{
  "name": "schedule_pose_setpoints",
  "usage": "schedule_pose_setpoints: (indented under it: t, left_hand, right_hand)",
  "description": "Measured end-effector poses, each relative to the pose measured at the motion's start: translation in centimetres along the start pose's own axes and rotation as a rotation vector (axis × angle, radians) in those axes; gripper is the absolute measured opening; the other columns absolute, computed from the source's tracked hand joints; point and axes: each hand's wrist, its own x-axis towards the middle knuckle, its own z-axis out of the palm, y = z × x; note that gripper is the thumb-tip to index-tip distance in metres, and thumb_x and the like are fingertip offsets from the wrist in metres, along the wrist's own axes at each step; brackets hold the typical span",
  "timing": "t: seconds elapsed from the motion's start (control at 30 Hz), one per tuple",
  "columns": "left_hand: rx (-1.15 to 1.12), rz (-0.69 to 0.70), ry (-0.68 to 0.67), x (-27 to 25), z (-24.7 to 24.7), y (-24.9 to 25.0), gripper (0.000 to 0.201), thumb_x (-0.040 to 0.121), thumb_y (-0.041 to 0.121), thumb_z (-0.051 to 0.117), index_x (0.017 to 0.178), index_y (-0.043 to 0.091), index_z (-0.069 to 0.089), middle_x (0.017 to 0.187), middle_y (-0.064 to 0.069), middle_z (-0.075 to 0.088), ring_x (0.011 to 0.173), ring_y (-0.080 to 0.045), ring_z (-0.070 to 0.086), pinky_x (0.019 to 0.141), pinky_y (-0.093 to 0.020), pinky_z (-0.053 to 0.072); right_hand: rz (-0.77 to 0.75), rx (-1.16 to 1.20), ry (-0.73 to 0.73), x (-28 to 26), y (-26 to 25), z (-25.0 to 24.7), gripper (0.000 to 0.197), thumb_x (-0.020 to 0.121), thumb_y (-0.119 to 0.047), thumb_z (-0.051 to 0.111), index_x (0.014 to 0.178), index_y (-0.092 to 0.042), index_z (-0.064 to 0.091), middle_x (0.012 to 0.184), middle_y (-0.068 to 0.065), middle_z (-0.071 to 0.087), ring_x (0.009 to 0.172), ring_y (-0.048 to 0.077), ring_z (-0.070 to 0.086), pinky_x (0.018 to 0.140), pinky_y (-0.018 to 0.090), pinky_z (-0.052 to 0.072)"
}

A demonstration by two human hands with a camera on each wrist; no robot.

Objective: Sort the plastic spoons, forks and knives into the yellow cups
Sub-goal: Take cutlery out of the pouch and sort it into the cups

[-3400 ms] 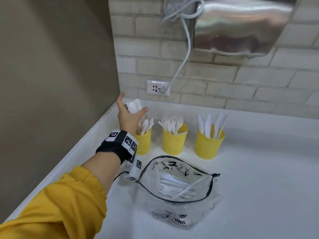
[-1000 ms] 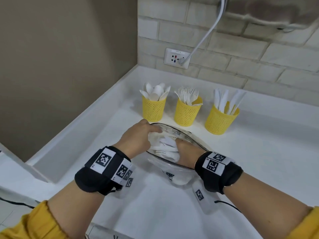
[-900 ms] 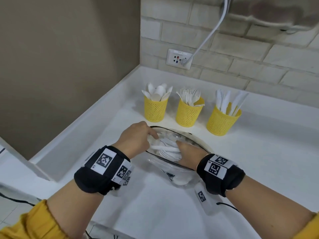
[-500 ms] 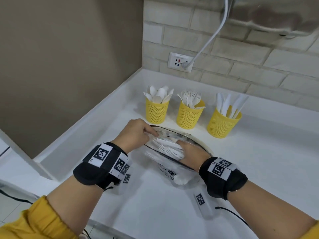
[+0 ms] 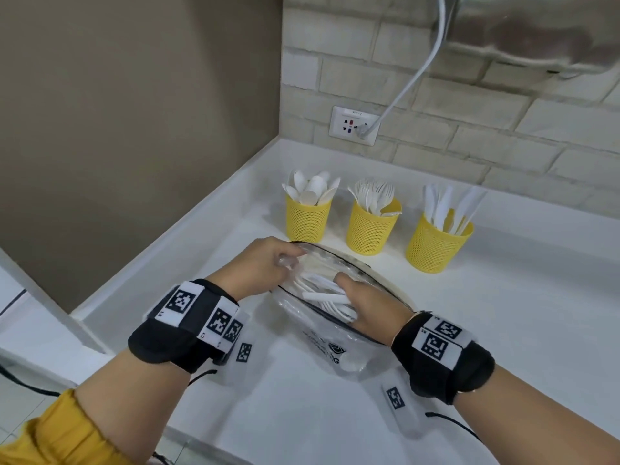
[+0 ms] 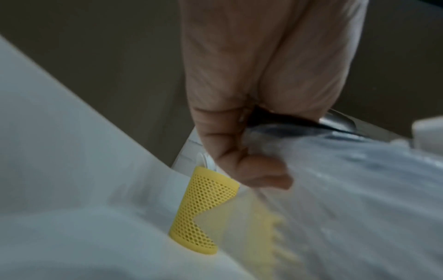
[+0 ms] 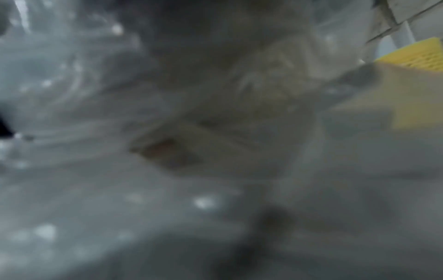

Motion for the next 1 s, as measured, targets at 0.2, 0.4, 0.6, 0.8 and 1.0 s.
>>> schedule_pose_setpoints:
  t: [0.2, 0.4, 0.6, 0.8, 1.0]
  left_hand:
    - [0.141, 0.05, 0.105, -0.5, 0.6, 0.1, 0.037, 0.087, -0.005, 0.047, 0.11, 0.013, 0.069, 0.115, -0.007, 0.067, 0.105, -0.018, 0.059, 0.076, -0.009, 0.037]
    - [-0.386, -0.07, -0.193, -1.2, -0.3, 0.4, 0.034, 0.085, 0.004, 0.061, 0.117, 0.013, 0.064, 0.115, 0.007, 0.064, 0.087, -0.009, 0.065, 0.071, -0.018, 0.054]
    - [-0.418, -0.083, -0.162, -1.5, -0.3, 1.6, 0.032, 0.084, -0.01, 0.052, 0.101, 0.012, 0.07, 0.063, 0.012, 0.053, 0.057, 0.006, 0.061, 0.053, -0.009, 0.046]
    - [-0.133, -0.018, 0.127, -1.1, 0.1, 2.0, 0.038, 0.083, -0.005, 0.049, 0.103, 0.016, 0.072, 0.101, 0.001, 0.07, 0.048, 0.012, 0.05, 0.048, -0.002, 0.036]
    - [-0.026, -0.003, -0.004, -1.4, -0.2, 2.5, 0.054, 0.079, -0.008, 0.05, 0.117, 0.028, 0.063, 0.083, 0.012, 0.053, 0.055, 0.001, 0.056, 0.049, -0.01, 0.046]
  right_hand:
    - [0.037, 0.08, 0.155, -1.1, 0.3, 0.2, 0.051, 0.083, -0.01, 0.056, 0.13, -0.013, 0.036, 0.082, -0.004, 0.054, 0.073, 0.021, 0.048, 0.051, 0.019, 0.027]
    - [0.018, 0.159, 0.197, -0.8, 1.5, 0.5, 0.064, 0.078, -0.018, 0.066, 0.136, -0.021, 0.038, 0.121, 0.003, 0.063, 0.11, 0.023, 0.058, 0.079, 0.023, 0.042]
    - [-0.06, 0.186, 0.226, -1.2, 0.4, 0.0, 0.05, 0.08, -0.02, 0.066, 0.126, -0.016, 0.046, 0.11, 0.005, 0.066, 0.097, 0.023, 0.059, 0.064, 0.017, 0.03]
    - [-0.055, 0.219, 0.334, -1.7, 0.9, 0.4, 0.033, 0.074, -0.012, 0.058, 0.106, -0.004, 0.05, 0.074, 0.0, 0.054, 0.07, 0.027, 0.047, 0.053, 0.027, 0.031]
    - [-0.003, 0.409, 0.453, -1.6, 1.9, -0.2, 0.035, 0.068, -0.015, 0.069, 0.098, -0.008, 0.052, 0.078, 0.001, 0.059, 0.07, 0.017, 0.054, 0.059, 0.028, 0.04]
